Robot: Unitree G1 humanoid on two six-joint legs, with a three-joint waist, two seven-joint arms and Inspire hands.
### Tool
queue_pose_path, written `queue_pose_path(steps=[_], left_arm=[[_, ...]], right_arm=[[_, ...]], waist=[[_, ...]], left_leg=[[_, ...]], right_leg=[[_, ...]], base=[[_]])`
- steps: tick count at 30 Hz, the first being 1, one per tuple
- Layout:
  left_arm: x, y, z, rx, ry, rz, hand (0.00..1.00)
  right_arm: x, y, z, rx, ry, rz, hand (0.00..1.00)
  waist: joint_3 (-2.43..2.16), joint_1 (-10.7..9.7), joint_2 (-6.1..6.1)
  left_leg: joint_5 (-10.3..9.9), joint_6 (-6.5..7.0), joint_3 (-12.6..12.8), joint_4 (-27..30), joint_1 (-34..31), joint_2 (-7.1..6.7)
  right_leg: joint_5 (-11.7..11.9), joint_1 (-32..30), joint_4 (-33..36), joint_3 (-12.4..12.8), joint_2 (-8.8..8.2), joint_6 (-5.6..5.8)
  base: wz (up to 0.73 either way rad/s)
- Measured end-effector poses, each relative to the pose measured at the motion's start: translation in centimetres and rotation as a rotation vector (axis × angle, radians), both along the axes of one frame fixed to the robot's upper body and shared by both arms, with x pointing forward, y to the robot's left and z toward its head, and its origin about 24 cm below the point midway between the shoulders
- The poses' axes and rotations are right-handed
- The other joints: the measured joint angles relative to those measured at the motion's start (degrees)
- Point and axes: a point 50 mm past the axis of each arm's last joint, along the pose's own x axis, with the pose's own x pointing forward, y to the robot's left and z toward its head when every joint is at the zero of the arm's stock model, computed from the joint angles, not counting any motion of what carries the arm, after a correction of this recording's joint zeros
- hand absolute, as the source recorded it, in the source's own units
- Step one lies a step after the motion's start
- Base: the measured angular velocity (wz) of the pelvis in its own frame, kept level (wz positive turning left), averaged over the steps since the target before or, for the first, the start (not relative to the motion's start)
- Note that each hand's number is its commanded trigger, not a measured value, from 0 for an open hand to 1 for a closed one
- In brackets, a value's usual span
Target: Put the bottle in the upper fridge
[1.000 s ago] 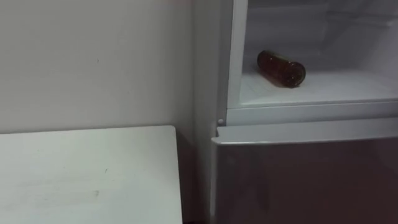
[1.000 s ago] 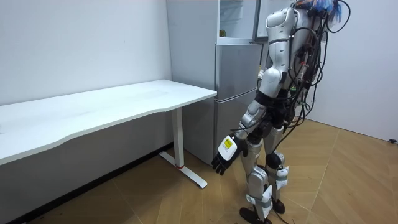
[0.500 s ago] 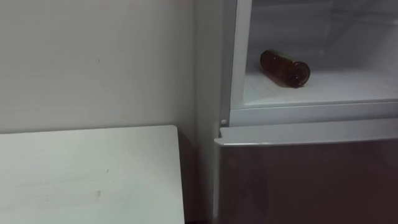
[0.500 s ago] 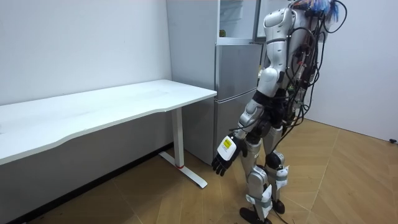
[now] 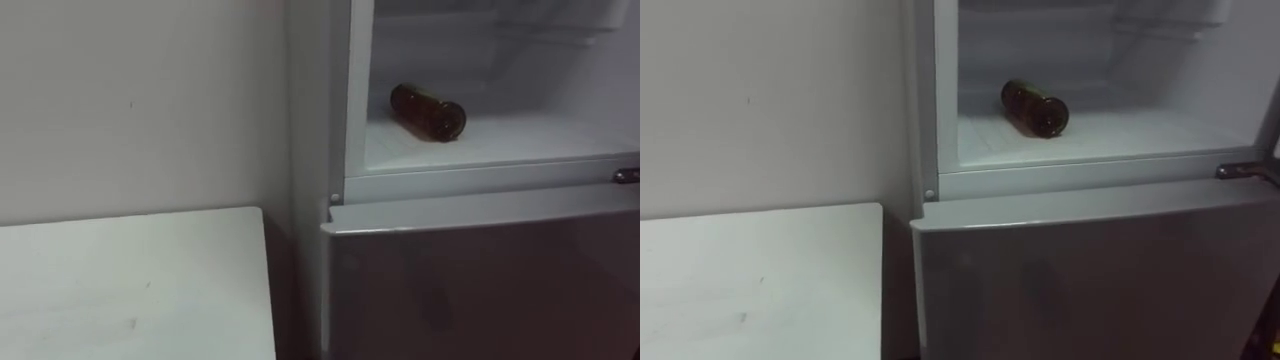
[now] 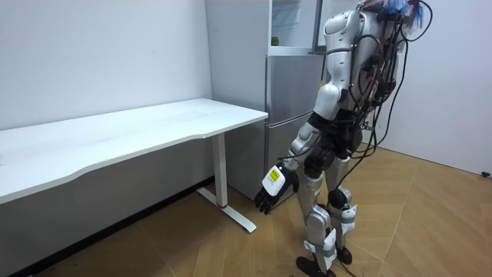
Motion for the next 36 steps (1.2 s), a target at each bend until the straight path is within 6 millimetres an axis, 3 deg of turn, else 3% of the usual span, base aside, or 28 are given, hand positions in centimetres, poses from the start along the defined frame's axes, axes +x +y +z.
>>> queue_pose_path(steps=[5,7,13,19,26,31,36], left_arm=[[0.8,0.3,0.4,0.04,-0.055,-0.013,0.0],[0.9,0.4,0.6,0.053,-0.076,-0.018,0.0],[0.3,0.6,0.8,0.078,-0.082,-0.014,0.0],[0.1,0.6,0.7,0.077,-0.072,-0.027,0.0],[-0.6,0.5,0.5,0.065,-0.059,-0.03,0.0],[-0.3,0.5,0.5,0.061,-0.065,-0.035,0.0],[-0.3,0.6,0.4,0.06,-0.059,-0.034,0.0]], right_arm=[[3.2,-2.1,5.0,-0.119,-0.176,-0.18,0.0],[3.8,-3.1,7.6,-0.17,-0.217,-0.273,0.0],[2.8,-5.4,12.9,-0.334,-0.267,-0.538,0.0],[2.7,-5.5,17.4,-0.497,-0.338,-0.655,0.0],[2.6,-5.6,19.6,-0.62,-0.346,-0.735,0.0],[2.3,-5.1,22.2,-0.78,-0.406,-0.77,0.0],[2.1,-5.0,22.7,-0.814,-0.397,-0.802,0.0]], waist=[[0.16,-0.55,0.23],[-0.1,-0.98,0.12],[-0.03,-1.72,0.46],[0.09,-2.54,0.64],[0.01,-2.81,0.3],[-0.16,-2.74,0.11],[-0.27,-2.83,-0.13]], left_leg=[[-0.01,0.0,0.13,-0.11,-0.5,0.02],[-0.01,0.0,0.12,-0.18,-1.09,-0.08],[-0.01,-0.02,0.12,-0.56,-1.36,-0.1],[-0.01,-0.01,0.1,-0.44,-1.56,-0.15],[0.01,0.01,0.18,0.25,-2.62,-0.2],[0.02,-0.01,0.06,0.94,-4.03,-0.23],[0.02,-0.02,-0.17,0.85,-3.99,-0.28]], right_leg=[[0.03,-0.44,-0.09,0.5,0.11,0.01],[0.01,-0.9,-0.09,0.4,0.1,0.06],[-0.04,-1.42,0.44,0.39,0.15,0.04],[-0.13,-1.79,0.91,0.51,0.13,0.06],[-0.34,-3.56,1.77,0.57,0.01,-0.03],[-0.36,-4.6,1.98,0.13,-0.01,-0.11],[-0.43,-4.6,2.46,-0.27,-0.03,-0.19]], base=[[-0.02],[0.0],[0.0],[0.0],[-0.02],[0.01],[0.03]])
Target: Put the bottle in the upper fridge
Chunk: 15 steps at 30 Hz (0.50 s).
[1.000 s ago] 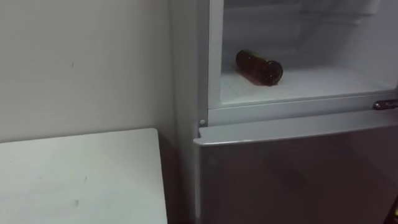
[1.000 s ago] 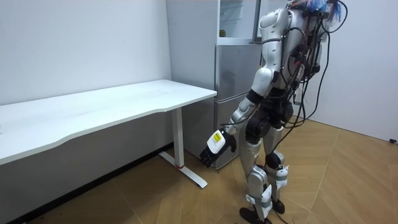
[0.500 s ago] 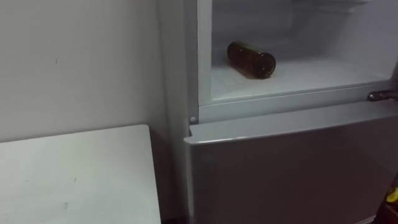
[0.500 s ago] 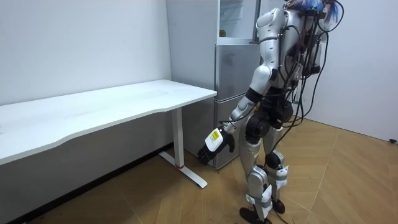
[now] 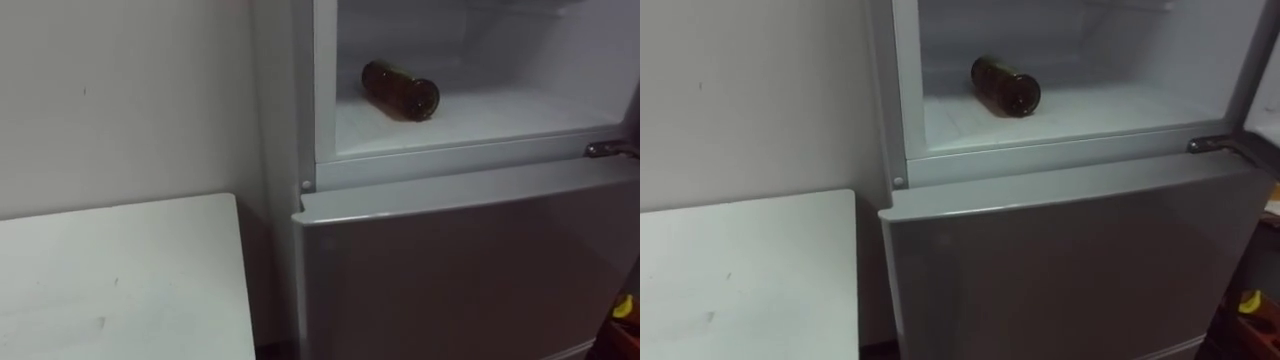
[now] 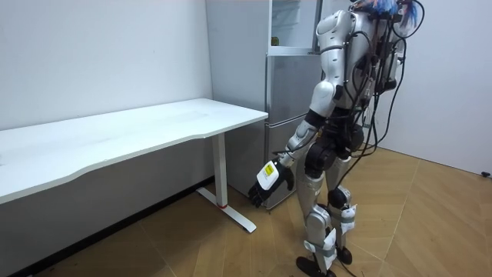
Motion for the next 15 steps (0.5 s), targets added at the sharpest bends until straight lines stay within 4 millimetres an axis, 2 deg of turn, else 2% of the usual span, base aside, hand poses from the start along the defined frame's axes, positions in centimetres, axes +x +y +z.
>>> queue_pose_path(steps=[11,15], left_arm=[[-0.22,-0.34,-0.18,-0.011,0.008,0.004,0.0],[0.28,-0.71,-0.24,-0.025,-0.006,-0.025,0.0]], right_arm=[[0.1,0.42,0.21,-0.054,0.103,-0.056,0.0],[0.5,1.01,0.12,-0.06,0.117,-0.057,0.0]], waist=[[0.08,0.36,-0.68],[0.11,0.39,-0.73]], left_leg=[[0.08,-0.14,0.18,-0.23,0.17,-0.03],[0.11,-0.19,0.29,-0.21,0.18,0.0]], right_leg=[[-0.33,-0.37,0.25,0.19,0.05,-0.07],[-0.34,-0.42,0.3,0.27,0.08,-0.1]], base=[[0.0],[0.0]])
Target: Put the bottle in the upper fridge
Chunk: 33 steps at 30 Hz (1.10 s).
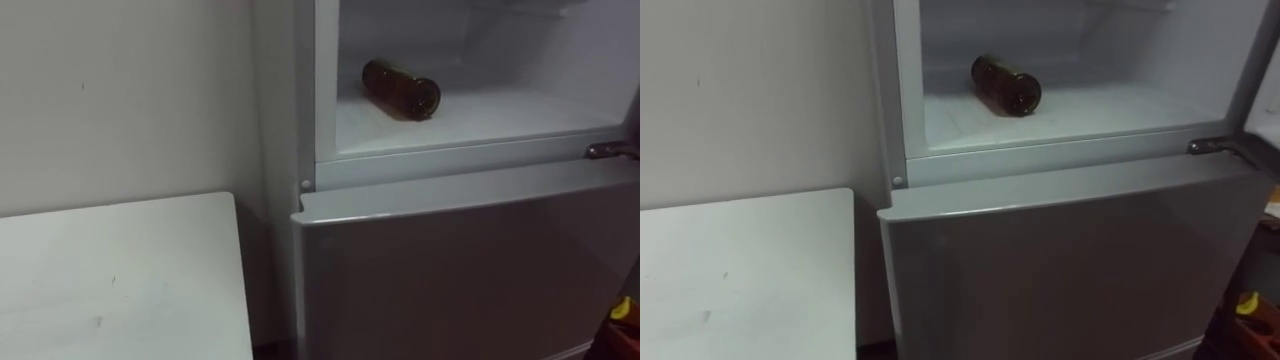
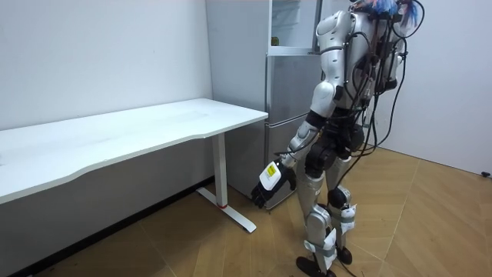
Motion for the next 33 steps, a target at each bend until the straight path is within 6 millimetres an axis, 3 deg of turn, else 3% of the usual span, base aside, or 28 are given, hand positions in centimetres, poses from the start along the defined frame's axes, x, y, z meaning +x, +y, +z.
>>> queue_pose_path(steps=[10,23,26,28,33], left_arm=[[0.3,-0.2,-0.2,-0.02,-0.009,-0.01,0.0],[0.5,-0.3,-0.4,-0.028,-0.007,-0.011,0.0],[0.4,-0.3,-0.4,-0.023,-0.012,-0.01,0.0],[0.3,0.1,-0.3,-0.01,-0.011,-0.011,0.0],[0.0,0.7,-0.2,0.028,0.0,-0.026,0.0]], right_arm=[[1.0,1.7,0.2,-0.16,0.121,-0.008,0.0],[2.5,3.9,0.3,-0.353,0.25,0.121,0.0],[2.6,4.3,1.9,-0.431,0.192,0.162,0.0],[2.8,4.9,4.5,-0.562,0.081,0.204,0.0],[3.0,5.5,5.8,-0.683,0.042,0.237,0.0]], waist=[[0.48,1.59,0.33],[0.46,3.2,0.33],[0.38,3.93,0.21],[0.27,4.54,-0.33],[0.16,5.26,-1.18]], left_leg=[[-0.02,-0.05,0.46,-0.04,0.41,-0.04],[0.13,-0.28,1.81,-0.03,0.4,0.21],[0.14,-0.29,1.89,-0.03,0.43,0.24],[0.16,-0.33,1.85,-0.03,0.66,0.31],[0.14,-0.38,1.5,-0.07,1.28,0.47]], right_leg=[[-0.7,-0.66,1.78,0.82,-0.03,-0.16],[-0.62,-1.84,2.94,1.01,-0.01,-0.51],[-0.62,-1.92,3.05,1.2,0.04,-0.51],[-0.61,-1.5,2.77,1.15,0.09,-0.53],[-0.41,-0.11,1.67,0.69,0.2,-0.56]], base=[[-0.04],[-0.06],[0.0],[0.02],[0.06]])
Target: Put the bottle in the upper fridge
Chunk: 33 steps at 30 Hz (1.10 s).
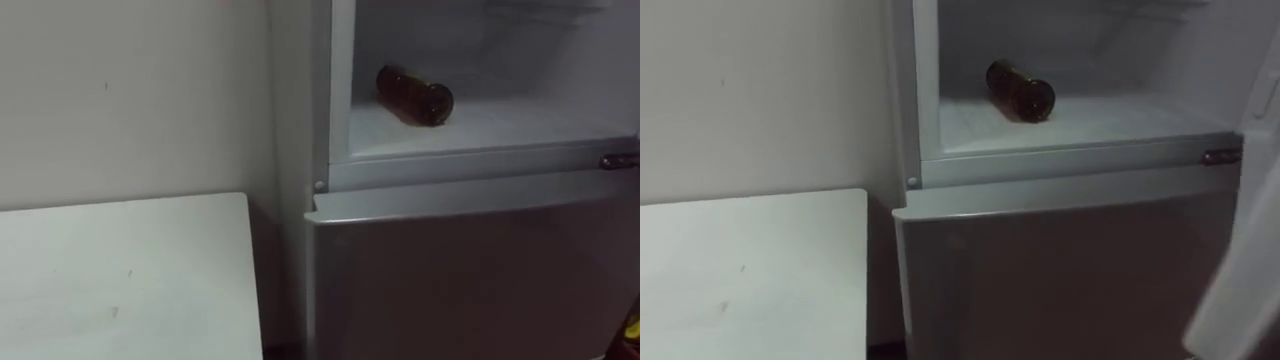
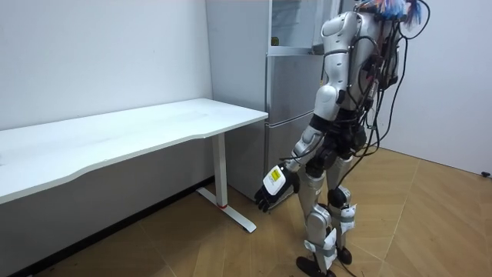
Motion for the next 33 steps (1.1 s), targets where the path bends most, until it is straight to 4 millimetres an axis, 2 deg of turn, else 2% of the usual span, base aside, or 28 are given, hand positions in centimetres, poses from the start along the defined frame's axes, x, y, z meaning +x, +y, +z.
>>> queue_pose_path(steps=[4,15,24,33], left_arm=[[0.03,-0.07,0.0,0.011,0.001,-0.012,0.0],[0.32,-0.03,0.06,0.032,-0.01,-0.015,0.0],[0.38,-0.02,0.06,0.032,-0.012,-0.014,0.0],[0.43,-0.04,0.06,0.032,-0.013,-0.015,0.0]], right_arm=[[-0.04,0.15,0.11,-0.021,-0.008,0.003,0.0],[0.06,0.34,0.29,-0.049,0.007,0.024,0.0],[0.07,0.6,0.51,-0.076,0.012,0.034,0.0],[0.23,0.81,0.56,-0.109,0.035,0.048,0.0]], waist=[[-0.16,0.89,0.09],[-0.28,0.81,0.53],[-0.06,0.74,0.65],[-0.08,0.68,0.87]], left_leg=[[0.01,0.02,0.01,-0.24,-0.03,0.29],[0.01,0.01,0.03,-0.63,-0.04,0.36],[0.0,0.0,0.04,-0.65,-0.05,0.38],[-0.01,-0.02,0.0,-0.64,0.12,0.47]], right_leg=[[0.31,0.06,-0.48,0.0,-0.02,0.13],[0.34,0.05,-0.69,-0.06,0.1,0.14],[0.34,0.1,-0.96,-0.14,0.09,0.14],[0.57,0.79,-1.86,-0.5,0.14,0.08]], base=[[0.0],[0.0],[0.0],[0.0]])
